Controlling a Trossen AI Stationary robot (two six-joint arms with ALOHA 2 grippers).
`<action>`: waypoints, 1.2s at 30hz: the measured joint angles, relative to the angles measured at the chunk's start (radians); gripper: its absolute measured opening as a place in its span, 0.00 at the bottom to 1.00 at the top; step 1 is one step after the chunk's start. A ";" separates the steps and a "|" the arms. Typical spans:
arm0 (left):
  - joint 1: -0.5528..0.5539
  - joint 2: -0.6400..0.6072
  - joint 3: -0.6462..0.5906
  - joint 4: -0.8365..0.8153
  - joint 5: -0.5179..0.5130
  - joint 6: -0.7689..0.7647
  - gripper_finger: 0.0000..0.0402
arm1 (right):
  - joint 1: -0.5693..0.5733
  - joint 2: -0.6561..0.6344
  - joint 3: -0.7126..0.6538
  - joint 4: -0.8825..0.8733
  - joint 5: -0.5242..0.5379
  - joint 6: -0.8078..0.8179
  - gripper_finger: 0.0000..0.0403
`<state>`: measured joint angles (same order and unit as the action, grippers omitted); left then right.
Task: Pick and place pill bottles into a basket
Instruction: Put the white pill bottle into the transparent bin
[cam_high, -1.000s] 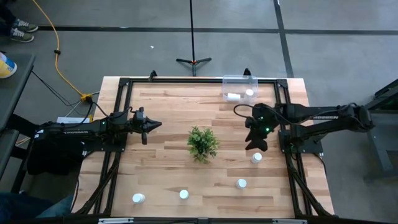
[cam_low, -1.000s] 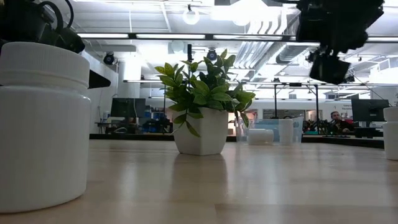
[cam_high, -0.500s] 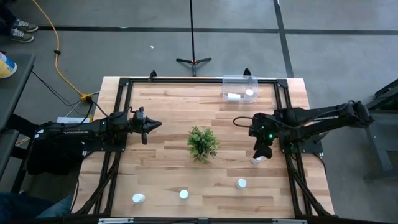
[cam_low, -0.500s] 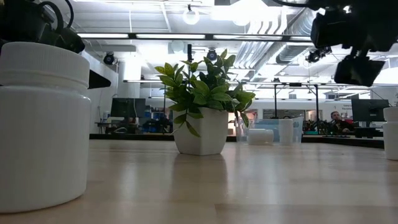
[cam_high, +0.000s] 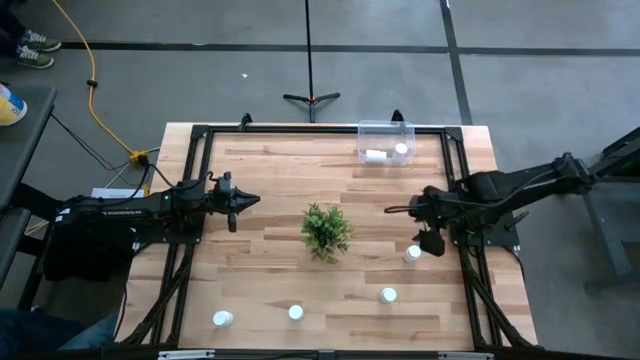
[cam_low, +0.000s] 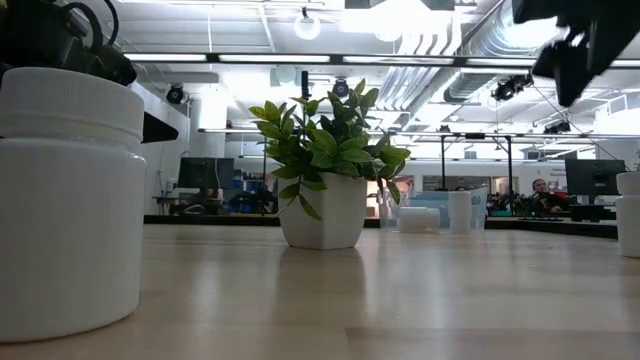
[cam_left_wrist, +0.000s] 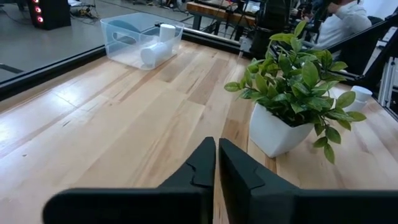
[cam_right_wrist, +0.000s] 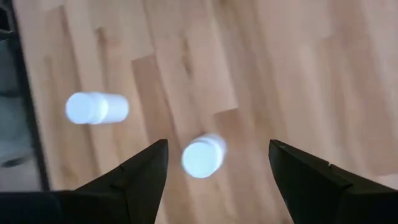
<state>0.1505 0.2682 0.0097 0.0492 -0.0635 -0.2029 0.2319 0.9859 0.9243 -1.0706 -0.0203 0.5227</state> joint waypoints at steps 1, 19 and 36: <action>0.000 0.000 0.000 0.000 0.000 -0.004 0.13 | 0.018 0.000 0.015 -0.016 0.034 -0.002 0.66; 0.000 0.000 0.000 0.000 -0.002 -0.012 0.05 | 0.182 0.002 0.057 -0.108 0.089 0.153 0.66; 0.000 0.000 0.000 -0.009 0.002 -0.004 0.05 | 0.183 0.054 0.033 -0.050 0.114 0.017 0.66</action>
<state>0.1504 0.2684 0.0097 0.0404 -0.0612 -0.2073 0.4145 1.0399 0.9575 -1.1201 0.0936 0.5395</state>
